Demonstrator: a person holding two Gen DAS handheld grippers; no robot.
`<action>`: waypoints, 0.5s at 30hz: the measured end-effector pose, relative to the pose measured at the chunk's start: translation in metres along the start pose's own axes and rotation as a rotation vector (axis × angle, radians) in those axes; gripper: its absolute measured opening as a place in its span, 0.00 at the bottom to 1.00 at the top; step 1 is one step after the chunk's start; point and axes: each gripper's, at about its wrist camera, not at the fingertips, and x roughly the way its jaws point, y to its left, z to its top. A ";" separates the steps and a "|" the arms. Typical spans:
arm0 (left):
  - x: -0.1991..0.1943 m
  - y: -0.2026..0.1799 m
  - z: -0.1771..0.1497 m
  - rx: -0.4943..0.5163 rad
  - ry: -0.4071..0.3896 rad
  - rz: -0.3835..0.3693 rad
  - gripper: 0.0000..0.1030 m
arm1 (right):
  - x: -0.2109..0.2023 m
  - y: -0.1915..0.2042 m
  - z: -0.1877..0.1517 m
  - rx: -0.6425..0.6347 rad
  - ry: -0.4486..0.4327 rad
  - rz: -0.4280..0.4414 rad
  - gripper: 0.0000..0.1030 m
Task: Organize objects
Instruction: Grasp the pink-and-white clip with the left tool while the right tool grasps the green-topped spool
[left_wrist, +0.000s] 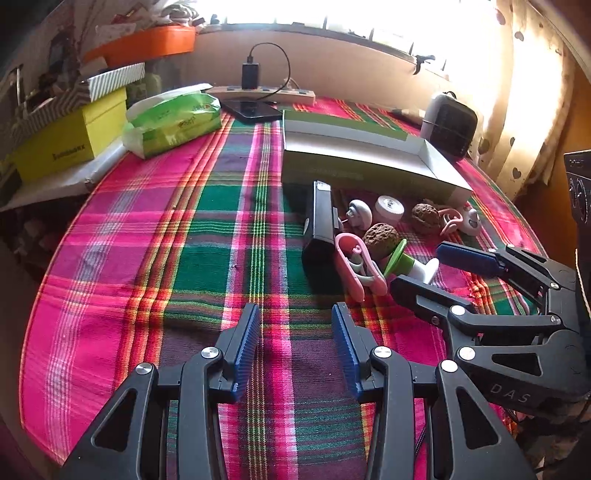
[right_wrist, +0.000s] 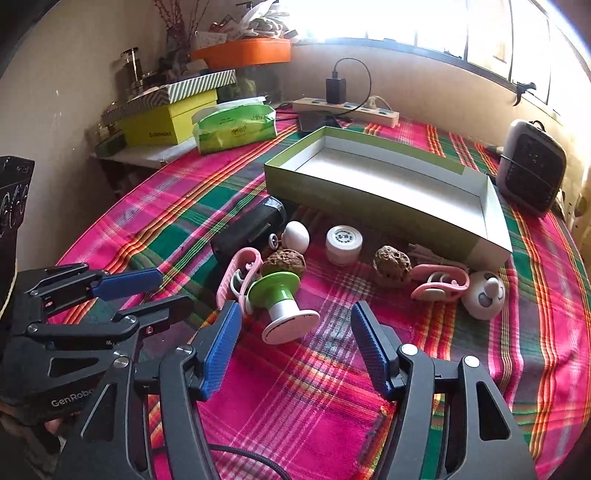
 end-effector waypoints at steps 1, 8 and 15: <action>0.000 0.000 0.000 0.002 -0.001 0.000 0.38 | 0.002 0.000 0.000 -0.001 0.005 0.003 0.60; 0.001 0.002 0.001 0.002 -0.002 0.000 0.38 | 0.010 -0.004 -0.003 0.013 0.028 0.006 0.40; 0.003 -0.004 0.005 -0.001 0.010 -0.041 0.38 | 0.007 -0.015 -0.005 0.050 0.022 0.001 0.32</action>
